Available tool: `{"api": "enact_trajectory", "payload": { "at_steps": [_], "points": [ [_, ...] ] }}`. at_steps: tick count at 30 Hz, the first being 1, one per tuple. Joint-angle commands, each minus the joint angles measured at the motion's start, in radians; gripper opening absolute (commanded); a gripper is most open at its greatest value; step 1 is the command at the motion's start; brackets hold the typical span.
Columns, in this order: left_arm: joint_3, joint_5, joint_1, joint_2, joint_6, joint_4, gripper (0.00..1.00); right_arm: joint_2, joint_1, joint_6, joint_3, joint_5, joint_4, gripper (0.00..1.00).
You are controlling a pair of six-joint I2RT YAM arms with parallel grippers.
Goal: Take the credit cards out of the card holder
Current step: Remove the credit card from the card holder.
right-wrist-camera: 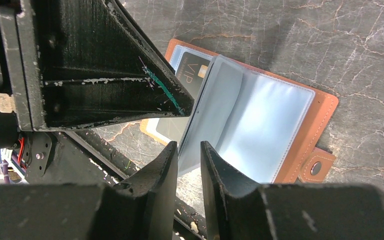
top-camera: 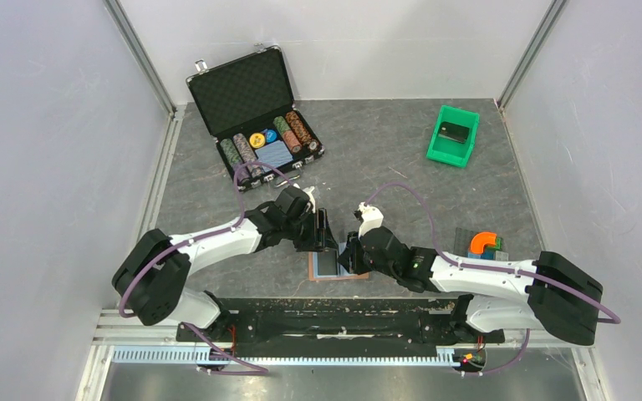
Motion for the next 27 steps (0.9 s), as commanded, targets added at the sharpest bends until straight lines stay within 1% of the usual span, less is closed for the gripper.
{"api": "enact_trajectory", "payload": {
  "at_steps": [1, 9, 16, 18, 22, 25, 27],
  "points": [
    [0.013, 0.003, -0.003, 0.008, -0.003, 0.042, 0.6, -0.013, 0.004, -0.008, -0.001, 0.026, -0.008, 0.26],
    [0.007, -0.009, -0.003, 0.027, -0.003, 0.052, 0.59, -0.019, 0.004, -0.01, 0.001, 0.028, -0.011, 0.26],
    [0.009, -0.048, -0.004, 0.022, 0.017, 0.006, 0.59, -0.027, 0.004, -0.009, -0.002, 0.035, -0.015, 0.27],
    [0.01, -0.049, -0.004, 0.024, 0.02, 0.004, 0.59, -0.028, 0.004, -0.008, -0.002, 0.035, -0.02, 0.28],
    [0.014, -0.059, -0.004, 0.017, 0.021, -0.012, 0.58, -0.056, 0.004, -0.006, 0.003, 0.059, -0.053, 0.34],
    [0.02, -0.092, -0.004, 0.006, 0.03, -0.05, 0.58, -0.089, 0.003, -0.008, 0.019, 0.079, -0.093, 0.39],
    [0.024, -0.115, -0.004, -0.003, 0.034, -0.075, 0.58, -0.111, 0.002, -0.015, 0.033, 0.091, -0.129, 0.4]
  ]
}}
